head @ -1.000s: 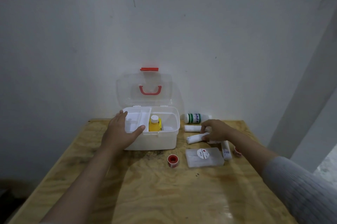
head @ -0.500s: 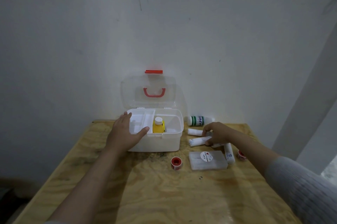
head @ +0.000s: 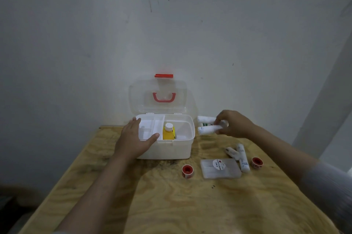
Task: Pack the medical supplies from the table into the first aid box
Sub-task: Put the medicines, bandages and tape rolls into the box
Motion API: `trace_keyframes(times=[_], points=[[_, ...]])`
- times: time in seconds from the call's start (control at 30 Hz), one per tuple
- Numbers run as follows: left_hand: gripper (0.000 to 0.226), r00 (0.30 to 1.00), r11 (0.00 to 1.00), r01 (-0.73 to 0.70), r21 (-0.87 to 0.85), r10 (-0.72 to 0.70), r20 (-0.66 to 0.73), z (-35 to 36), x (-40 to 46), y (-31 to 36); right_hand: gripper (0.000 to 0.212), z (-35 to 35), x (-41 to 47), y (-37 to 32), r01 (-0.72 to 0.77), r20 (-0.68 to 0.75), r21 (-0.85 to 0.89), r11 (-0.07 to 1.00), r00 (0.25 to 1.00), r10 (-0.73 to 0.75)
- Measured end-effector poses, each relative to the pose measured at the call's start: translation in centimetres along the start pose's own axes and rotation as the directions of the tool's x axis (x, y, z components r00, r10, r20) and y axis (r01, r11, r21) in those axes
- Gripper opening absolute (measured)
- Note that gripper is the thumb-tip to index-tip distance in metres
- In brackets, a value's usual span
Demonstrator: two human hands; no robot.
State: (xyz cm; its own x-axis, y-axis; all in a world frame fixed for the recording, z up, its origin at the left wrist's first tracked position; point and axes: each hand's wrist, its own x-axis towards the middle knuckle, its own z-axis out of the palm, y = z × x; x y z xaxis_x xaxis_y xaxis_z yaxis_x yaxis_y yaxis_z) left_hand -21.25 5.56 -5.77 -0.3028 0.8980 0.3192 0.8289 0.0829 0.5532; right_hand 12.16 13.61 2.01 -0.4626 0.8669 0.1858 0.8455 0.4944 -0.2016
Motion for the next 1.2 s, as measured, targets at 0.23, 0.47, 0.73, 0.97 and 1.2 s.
trace_keyframes(times=[0.23, 0.47, 0.73, 0.97, 1.2], points=[[0.100, 1.000, 1.000, -0.002, 0.001, 0.002, -0.002, 0.1, 0.0, -0.1, 0.024, -3.3, 2.1, -4.2, 0.172, -0.061, -0.178, 0.969, 0.981, -0.185], [0.099, 1.000, 1.000, -0.007, 0.014, 0.007, -0.003, 0.0, -0.1, 0.1, 0.025, -1.7, 5.3, -8.0, 0.321, 0.184, -0.438, 0.840, 0.946, -0.265], [0.098, 1.000, 1.000, -0.006, 0.007, 0.006, -0.010, 0.1, -0.1, -0.1, 0.052, -1.2, 7.9, -9.3, 0.295, 0.337, -0.419, 0.859, 0.929, -0.154], [0.103, 1.000, 1.000, 0.002, -0.009, -0.003, -0.018, 0.3, 0.0, -0.3, 0.048, -1.5, 8.8, -9.7, 0.247, 0.439, -0.294, 0.923, 0.893, -0.099], [0.103, 1.000, 1.000, 0.008, -0.014, -0.008, -0.017, 0.3, -0.1, -0.1, 0.043, 0.8, 9.3, -10.0, 0.233, 0.376, -0.229, 0.945, 0.917, -0.135]])
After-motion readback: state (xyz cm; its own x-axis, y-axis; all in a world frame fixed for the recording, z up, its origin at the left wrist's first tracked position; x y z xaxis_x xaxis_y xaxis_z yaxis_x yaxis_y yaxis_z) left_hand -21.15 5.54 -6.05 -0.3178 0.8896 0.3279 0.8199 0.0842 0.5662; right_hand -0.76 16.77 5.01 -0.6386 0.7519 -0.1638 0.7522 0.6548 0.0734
